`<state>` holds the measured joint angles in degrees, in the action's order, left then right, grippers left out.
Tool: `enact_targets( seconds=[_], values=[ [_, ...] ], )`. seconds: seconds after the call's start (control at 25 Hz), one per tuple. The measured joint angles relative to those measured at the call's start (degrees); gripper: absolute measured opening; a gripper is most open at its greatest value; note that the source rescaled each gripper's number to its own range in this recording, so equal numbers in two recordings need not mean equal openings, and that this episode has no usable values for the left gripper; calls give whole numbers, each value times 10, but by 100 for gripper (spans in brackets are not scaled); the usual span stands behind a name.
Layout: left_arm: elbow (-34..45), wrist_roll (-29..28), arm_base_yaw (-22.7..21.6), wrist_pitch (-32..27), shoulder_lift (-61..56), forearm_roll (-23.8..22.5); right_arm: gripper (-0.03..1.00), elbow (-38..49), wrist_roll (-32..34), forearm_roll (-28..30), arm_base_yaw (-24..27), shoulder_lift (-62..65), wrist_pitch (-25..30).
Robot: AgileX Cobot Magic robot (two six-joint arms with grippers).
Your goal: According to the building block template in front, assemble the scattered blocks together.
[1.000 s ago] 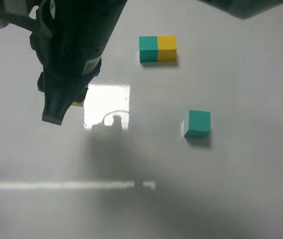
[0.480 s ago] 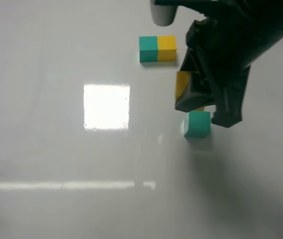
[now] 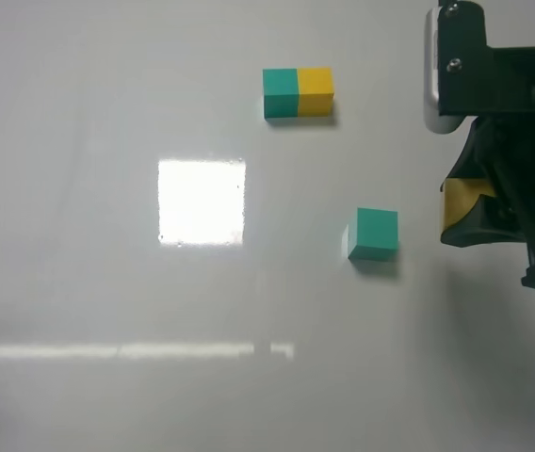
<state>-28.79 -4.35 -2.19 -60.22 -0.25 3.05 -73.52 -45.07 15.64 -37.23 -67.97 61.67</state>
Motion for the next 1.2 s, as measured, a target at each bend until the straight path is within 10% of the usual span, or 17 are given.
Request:
enact_targets(
  seconds=[1.2],
  values=[
    [0, 1, 0, 0, 0, 3, 0, 37, 43, 15, 2, -99, -138]
  ],
)
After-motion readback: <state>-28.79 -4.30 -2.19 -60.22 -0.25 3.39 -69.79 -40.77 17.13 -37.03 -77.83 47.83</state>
